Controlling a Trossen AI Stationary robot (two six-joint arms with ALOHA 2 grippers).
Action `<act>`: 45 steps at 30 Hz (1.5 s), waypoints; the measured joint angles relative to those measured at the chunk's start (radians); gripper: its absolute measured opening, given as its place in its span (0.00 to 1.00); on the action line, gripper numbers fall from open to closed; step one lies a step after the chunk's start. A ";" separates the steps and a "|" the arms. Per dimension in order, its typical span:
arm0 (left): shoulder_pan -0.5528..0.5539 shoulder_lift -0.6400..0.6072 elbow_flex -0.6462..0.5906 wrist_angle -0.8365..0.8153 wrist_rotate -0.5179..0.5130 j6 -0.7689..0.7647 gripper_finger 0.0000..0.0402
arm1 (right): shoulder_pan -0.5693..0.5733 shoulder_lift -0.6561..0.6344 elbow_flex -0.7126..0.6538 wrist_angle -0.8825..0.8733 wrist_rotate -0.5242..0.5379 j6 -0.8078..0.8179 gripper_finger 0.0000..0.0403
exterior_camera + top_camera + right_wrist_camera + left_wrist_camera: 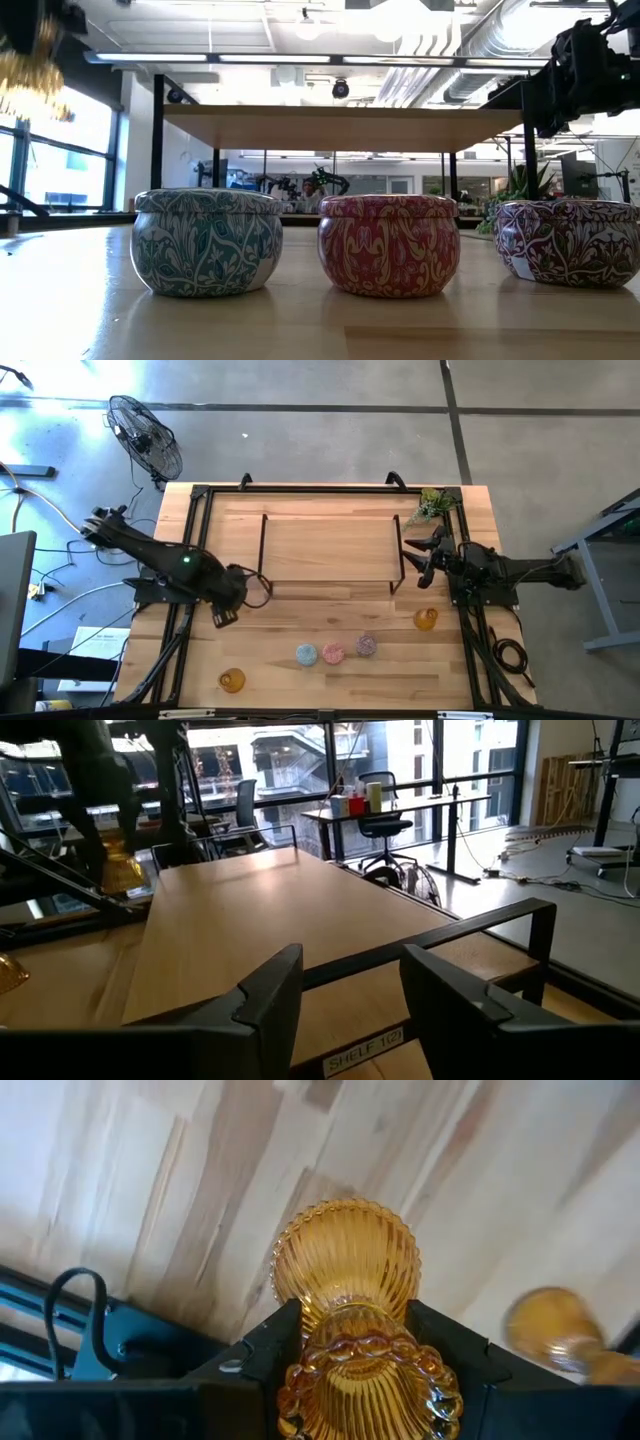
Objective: Pick & Place candle stick holders
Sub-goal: Put the top left yellow glass candle holder on the shelf
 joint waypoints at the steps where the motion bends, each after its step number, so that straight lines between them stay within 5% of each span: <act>1: -0.010 0.000 0.030 -0.010 -0.012 -0.001 0.38 | 0.000 0.005 0.000 0.008 -0.004 0.008 0.41; 12: -0.041 0.000 0.280 -0.156 -0.153 0.018 0.38 | 0.000 0.006 0.000 0.045 -0.049 -0.003 0.41; 27: -0.034 0.080 0.554 -0.163 -0.417 0.334 0.38 | 0.000 0.006 0.000 0.036 -0.047 -0.005 0.41; 34: 0.063 0.186 0.649 -0.162 -0.417 0.513 0.38 | 0.000 0.006 0.000 0.036 -0.046 -0.005 0.41; 45: 0.301 0.337 0.714 -0.162 -0.281 0.811 0.38 | 0.000 0.007 0.000 0.020 -0.046 -0.003 0.41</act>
